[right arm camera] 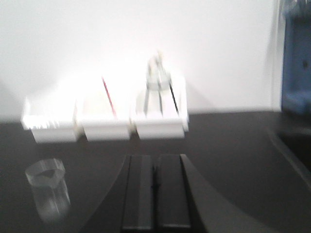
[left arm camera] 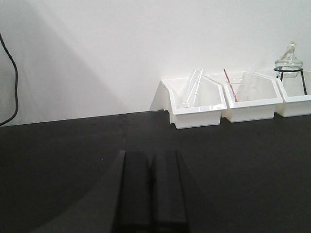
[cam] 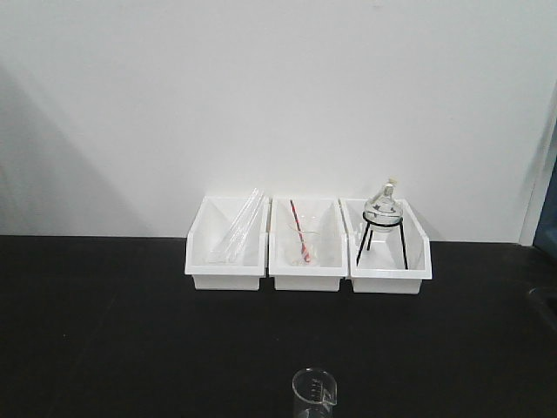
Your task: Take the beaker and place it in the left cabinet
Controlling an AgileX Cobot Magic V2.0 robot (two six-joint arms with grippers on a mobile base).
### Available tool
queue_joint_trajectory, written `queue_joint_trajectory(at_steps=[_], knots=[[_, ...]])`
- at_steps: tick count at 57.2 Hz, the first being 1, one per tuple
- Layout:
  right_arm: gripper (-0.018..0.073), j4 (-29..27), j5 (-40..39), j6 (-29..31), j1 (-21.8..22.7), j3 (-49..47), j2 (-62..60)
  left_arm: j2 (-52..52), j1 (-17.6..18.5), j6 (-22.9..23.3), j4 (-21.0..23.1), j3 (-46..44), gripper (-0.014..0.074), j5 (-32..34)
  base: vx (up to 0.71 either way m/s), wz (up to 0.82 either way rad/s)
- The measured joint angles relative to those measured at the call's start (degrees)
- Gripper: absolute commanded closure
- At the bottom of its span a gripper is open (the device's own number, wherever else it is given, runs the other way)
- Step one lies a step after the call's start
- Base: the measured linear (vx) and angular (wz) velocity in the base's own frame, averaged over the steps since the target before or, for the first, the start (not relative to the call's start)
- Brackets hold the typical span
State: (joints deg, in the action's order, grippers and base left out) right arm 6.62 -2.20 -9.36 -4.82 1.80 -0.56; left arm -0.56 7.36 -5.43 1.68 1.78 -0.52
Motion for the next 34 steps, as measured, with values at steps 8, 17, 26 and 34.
queue_joint_trajectory(at_steps=[8,17,26,34], knots=[[0.0568,-0.4,-9.5,-0.6,0.0,0.0,0.0,0.0,0.0,0.0,0.0,0.0,0.0595,0.0,0.00,0.00],[0.0568,-1.2,-12.3,-0.7,0.0,-0.1,0.0,0.0,0.0,0.0,0.0,0.0,0.0595,0.0,0.00,0.00],[0.0564,-1.9,-7.6,-0.7,0.0,-3.8,0.2,0.0,0.0,0.0,0.0,0.0,0.0595,0.0,0.00,0.00],[0.0561,-2.0,-3.3,-0.7,0.0,-8.0,4.2,0.0,0.0,0.0,0.0,0.0,0.0595,0.0,0.00,0.00]])
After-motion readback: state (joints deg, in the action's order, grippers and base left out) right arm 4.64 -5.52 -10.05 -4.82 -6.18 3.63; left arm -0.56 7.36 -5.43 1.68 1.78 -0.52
